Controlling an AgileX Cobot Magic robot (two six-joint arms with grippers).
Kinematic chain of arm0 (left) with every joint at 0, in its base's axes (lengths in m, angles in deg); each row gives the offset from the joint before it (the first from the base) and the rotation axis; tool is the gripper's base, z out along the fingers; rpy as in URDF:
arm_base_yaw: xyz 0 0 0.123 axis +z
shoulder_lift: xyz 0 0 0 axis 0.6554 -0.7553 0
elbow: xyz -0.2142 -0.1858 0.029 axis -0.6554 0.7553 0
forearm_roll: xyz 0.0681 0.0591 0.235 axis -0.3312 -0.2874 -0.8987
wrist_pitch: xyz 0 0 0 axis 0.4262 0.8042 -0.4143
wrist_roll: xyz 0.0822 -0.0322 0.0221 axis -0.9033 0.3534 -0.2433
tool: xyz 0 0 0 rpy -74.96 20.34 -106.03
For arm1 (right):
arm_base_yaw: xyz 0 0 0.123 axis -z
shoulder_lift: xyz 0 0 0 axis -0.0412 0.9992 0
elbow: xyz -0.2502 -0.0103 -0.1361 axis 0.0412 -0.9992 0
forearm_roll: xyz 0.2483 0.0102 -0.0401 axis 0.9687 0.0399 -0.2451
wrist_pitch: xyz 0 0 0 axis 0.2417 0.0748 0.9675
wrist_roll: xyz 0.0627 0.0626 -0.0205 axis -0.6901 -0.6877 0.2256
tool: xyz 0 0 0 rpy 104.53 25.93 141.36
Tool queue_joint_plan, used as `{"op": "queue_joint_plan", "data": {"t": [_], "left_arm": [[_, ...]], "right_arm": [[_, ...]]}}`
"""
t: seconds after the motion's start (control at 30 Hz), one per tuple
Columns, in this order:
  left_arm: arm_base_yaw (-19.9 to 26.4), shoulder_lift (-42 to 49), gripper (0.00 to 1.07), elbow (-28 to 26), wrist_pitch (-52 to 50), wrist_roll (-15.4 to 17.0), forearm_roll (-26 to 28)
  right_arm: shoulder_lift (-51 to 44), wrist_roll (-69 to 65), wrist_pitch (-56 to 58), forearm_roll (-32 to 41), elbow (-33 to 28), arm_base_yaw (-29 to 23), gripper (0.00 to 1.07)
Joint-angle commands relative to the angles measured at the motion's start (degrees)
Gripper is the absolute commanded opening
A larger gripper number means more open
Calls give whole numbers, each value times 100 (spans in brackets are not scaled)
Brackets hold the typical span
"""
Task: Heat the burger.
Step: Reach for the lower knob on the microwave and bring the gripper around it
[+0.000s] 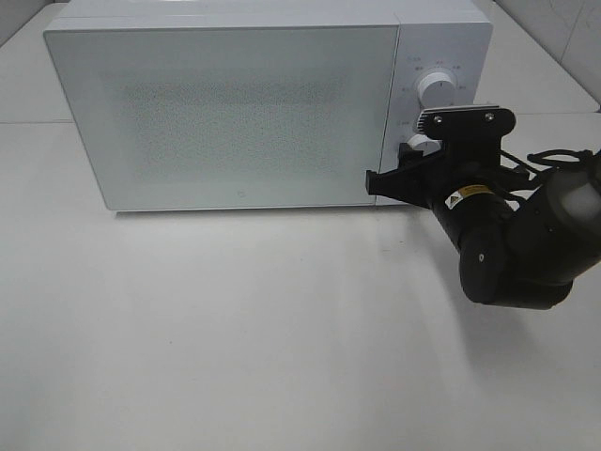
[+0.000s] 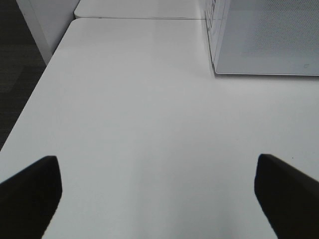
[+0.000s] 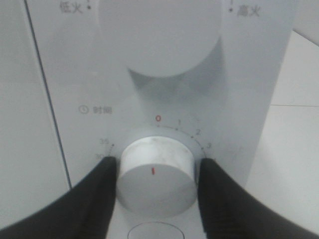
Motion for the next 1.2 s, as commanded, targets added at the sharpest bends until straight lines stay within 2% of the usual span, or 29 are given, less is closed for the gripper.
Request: {"op": "queue_joint_plan", "data": {"t": [0.03,0.07,0.1,0.17,0.23,0.67,0.73,0.77,0.83,0.87,0.93,0.97,1.03,1.07,1.1,1.2], "left_arm": [[29,80,98,0,-74,-6,23],[29,80,98,0,-74,-6,23],[29,80,98,0,-74,-6,23],[29,80,98,0,-74,-6,23],[29,80,98,0,-74,-6,23],[29,80,98,0,-74,-6,23],[29,80,98,0,-74,-6,23],[29,80,98,0,-74,-6,23],[29,80,98,0,-74,-6,23],[29,80,98,0,-74,-6,23],[29,80,98,0,-74,-6,23],[29,80,98,0,-74,-6,23],[29,80,98,0,-74,-6,23],[29,80,98,0,-74,-6,23],[29,80,98,0,-74,-6,23],[29,80,98,0,-74,-6,23]], "right_arm": [[-17,-6,-699,-115,63,40,31],[-17,0,-705,-120,63,40,19],[-17,0,-705,-120,63,40,19],[-17,29,-751,-126,63,40,7],[-17,52,-831,-120,63,40,3],[-40,-80,-1020,-149,63,40,3],[-57,-957,-1026,-201,63,40,3],[-57,-957,-1026,-201,63,40,3],[-57,-2005,-1037,-229,63,40,3],[-57,-2005,-1037,-229,63,40,3],[-57,-3019,-1089,-269,63,40,3],[-57,-3019,-1089,-269,63,40,3],[-57,-4057,-1318,-355,63,40,3],[-57,-4057,-1318,-355,63,40,3],[-57,-4773,-1329,-355,115,40,3],[-57,-5707,-1335,-372,229,40,3]]}}
